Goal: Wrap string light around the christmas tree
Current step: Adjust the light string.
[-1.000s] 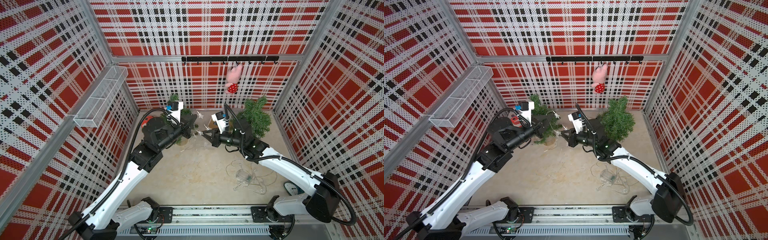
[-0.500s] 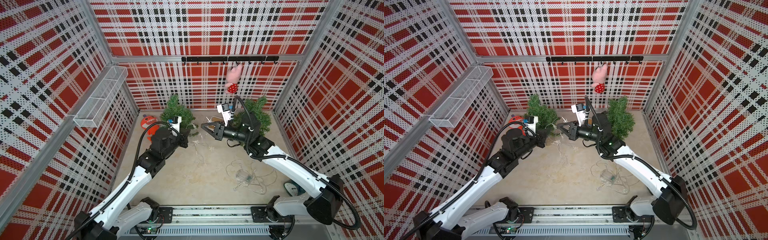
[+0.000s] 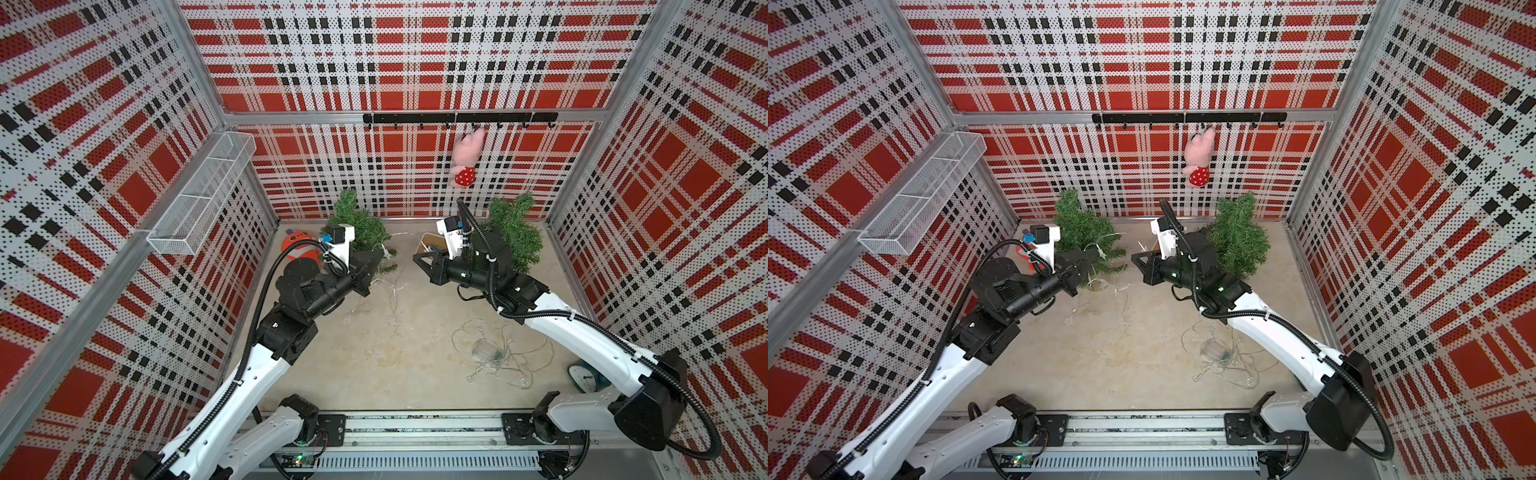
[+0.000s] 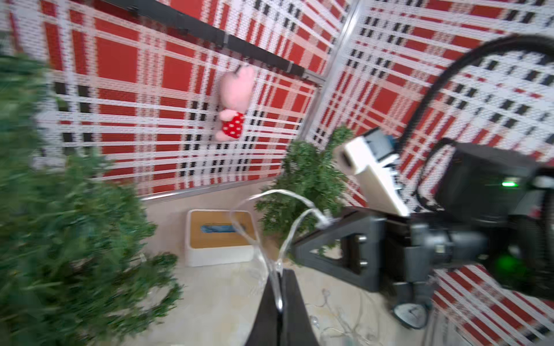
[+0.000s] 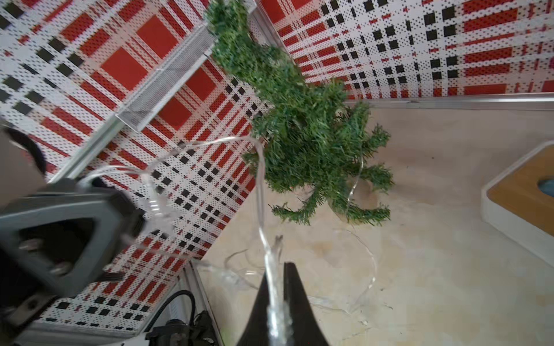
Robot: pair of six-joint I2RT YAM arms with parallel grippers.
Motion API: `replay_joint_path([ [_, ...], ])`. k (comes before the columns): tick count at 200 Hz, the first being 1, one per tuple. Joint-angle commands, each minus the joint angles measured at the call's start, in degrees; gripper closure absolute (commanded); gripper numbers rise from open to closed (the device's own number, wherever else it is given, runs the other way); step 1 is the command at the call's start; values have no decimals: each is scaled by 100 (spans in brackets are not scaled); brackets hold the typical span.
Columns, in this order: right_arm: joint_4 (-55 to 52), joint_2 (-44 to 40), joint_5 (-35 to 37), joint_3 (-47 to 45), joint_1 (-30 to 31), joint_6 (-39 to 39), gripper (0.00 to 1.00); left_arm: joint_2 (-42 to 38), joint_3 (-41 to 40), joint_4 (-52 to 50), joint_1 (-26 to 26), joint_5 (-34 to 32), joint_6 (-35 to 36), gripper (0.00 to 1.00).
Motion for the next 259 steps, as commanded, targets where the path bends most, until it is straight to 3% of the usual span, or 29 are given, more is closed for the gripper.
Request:
replay_joint_path([
  [1, 763, 160, 147, -186, 223, 113, 100, 204, 176, 200, -367, 463, -126, 96],
  [24, 1555, 330, 462, -386, 454, 402, 100, 413, 110, 277, -728, 453, -122, 95],
  [47, 2518, 574, 873, -756, 476, 884, 100, 406, -26, 754, -795, 870, -413, 96],
  [67, 2716, 857, 1081, -761, 472, 914, 100, 216, -129, 1029, -575, 1189, -620, 96],
  [89, 2854, 1119, 709, -713, 471, 1039, 100, -16, -437, 1216, -42, 1292, -879, 95],
  [117, 3076, 573, 471, -948, 462, 1040, 100, 21, -893, 999, 219, 994, -809, 91],
  [147, 2379, -216, 987, -926, 418, 429, 100, 62, -1539, 1583, -235, 1061, -1022, 81],
  [170, 1859, -402, 1473, -900, 330, 121, 100, 108, -1711, 1652, -795, 932, -888, 80],
  [206, 2127, -450, 1491, -865, 321, -134, 100, -61, -2036, 1295, -743, 678, -673, 79],
  [259, 1360, -736, 1547, -251, 322, -908, 100, -338, -2786, 2145, -385, -121, -469, 45],
])
